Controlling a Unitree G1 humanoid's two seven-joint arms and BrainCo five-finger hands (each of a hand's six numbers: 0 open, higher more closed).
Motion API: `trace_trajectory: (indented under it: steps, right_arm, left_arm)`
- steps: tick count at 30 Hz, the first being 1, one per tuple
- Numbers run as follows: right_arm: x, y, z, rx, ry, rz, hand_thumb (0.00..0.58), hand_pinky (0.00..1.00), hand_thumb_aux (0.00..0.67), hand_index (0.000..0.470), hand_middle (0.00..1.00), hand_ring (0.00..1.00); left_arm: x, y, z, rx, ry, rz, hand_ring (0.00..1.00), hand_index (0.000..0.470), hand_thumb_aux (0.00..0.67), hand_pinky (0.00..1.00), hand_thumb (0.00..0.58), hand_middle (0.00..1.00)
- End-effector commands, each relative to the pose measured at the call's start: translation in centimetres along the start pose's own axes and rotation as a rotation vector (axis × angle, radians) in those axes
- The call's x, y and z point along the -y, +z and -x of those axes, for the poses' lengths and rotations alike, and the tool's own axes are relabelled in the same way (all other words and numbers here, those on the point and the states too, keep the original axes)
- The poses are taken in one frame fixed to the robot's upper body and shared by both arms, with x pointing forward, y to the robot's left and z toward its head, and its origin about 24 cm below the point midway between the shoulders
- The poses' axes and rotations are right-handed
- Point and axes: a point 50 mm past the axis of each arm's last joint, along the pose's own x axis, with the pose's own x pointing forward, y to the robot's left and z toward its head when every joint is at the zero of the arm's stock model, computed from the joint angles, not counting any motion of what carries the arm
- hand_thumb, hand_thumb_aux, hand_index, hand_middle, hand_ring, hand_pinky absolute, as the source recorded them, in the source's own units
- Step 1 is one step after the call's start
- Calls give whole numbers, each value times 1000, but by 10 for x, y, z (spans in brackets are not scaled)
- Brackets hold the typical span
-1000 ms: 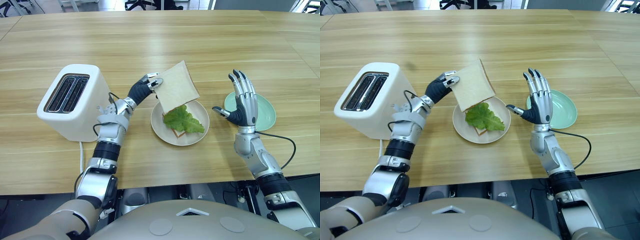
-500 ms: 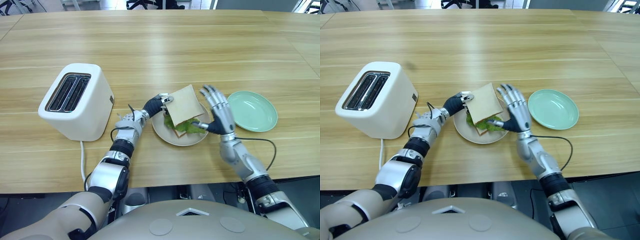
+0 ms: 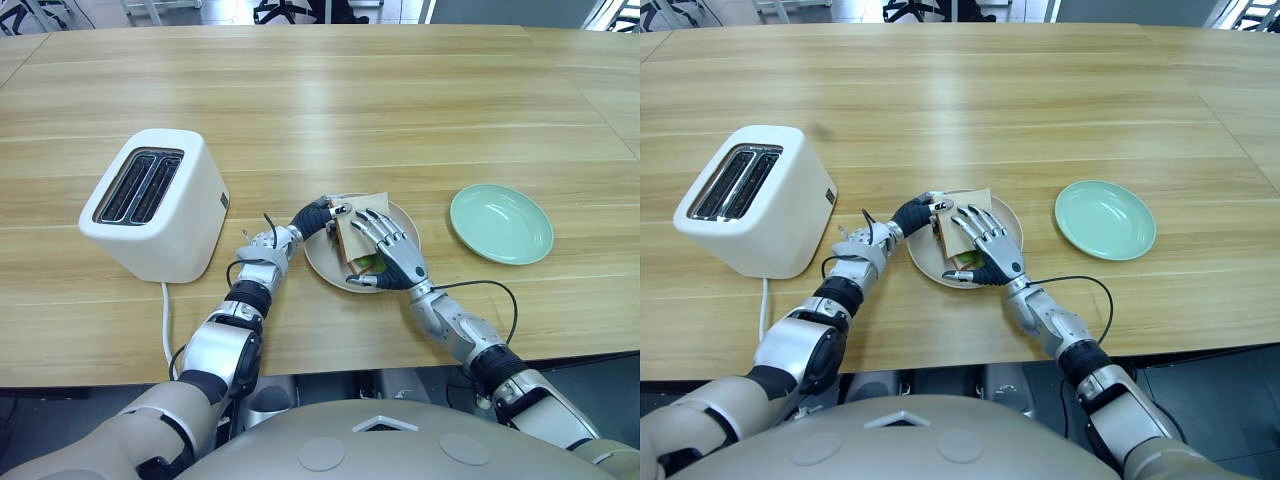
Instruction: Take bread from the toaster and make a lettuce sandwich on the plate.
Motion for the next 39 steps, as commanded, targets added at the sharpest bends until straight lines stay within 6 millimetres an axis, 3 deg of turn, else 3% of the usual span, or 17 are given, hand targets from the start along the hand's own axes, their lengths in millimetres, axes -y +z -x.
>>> trace_trajectory:
  steps: [1,8,9,11,14,15,17,18,19,20,22,35,39]
  right_arm:
    - [-32,-8,27,-66,260,3,0,0,0,0,0,0]
    - [-47,-14,39,-119,402,-23,0,0,0,0,0,0]
    - [-50,-15,42,-126,430,-23,0,0,0,0,0,0]
    - [-53,-16,45,-133,467,-25,0,0,0,0,0,0]
    - [-60,-19,52,-163,543,-23,0,0,0,0,0,0]
    - [-62,-20,55,-170,569,-20,0,0,0,0,0,0]
    - [-65,-21,60,-182,603,-19,0,0,0,0,0,0]
    - [-66,-22,63,-186,631,-16,0,0,0,0,0,0]
    - [-68,-22,65,-191,651,-18,0,0,0,0,0,0]
    - [-68,-23,66,-194,665,-19,0,0,0,0,0,0]
    - [-69,-24,67,-201,676,-22,0,0,0,0,0,0]
    - [-62,-27,66,-205,651,-44,0,0,0,0,0,0]
    - [-62,-27,66,-208,654,-46,0,0,0,0,0,0]
  left_arm:
    - [8,-9,-1,-39,-31,-2,667,460,670,667,580,667]
    - [6,-6,-2,-28,4,-58,647,460,670,647,580,647]
    - [6,-5,-2,-18,9,-68,608,460,670,608,580,608]
    - [6,-1,-2,10,13,-88,565,413,602,565,574,565]
    - [5,4,-2,46,15,-147,510,391,570,510,567,510]
    - [5,7,-1,63,17,-167,478,364,531,478,555,478]
    - [5,10,-1,81,14,-190,357,245,357,357,454,357]
    - [5,13,-1,102,21,-222,357,245,357,357,454,357]
    - [5,17,-1,123,28,-251,267,79,116,267,183,267]
    - [5,20,-1,145,32,-276,149,0,0,149,0,149]
    - [6,27,-1,189,39,-319,4,0,0,4,0,4]
    - [-18,84,13,498,242,-500,0,0,0,0,0,0]
    - [-27,98,19,567,311,-485,0,0,0,0,0,0]
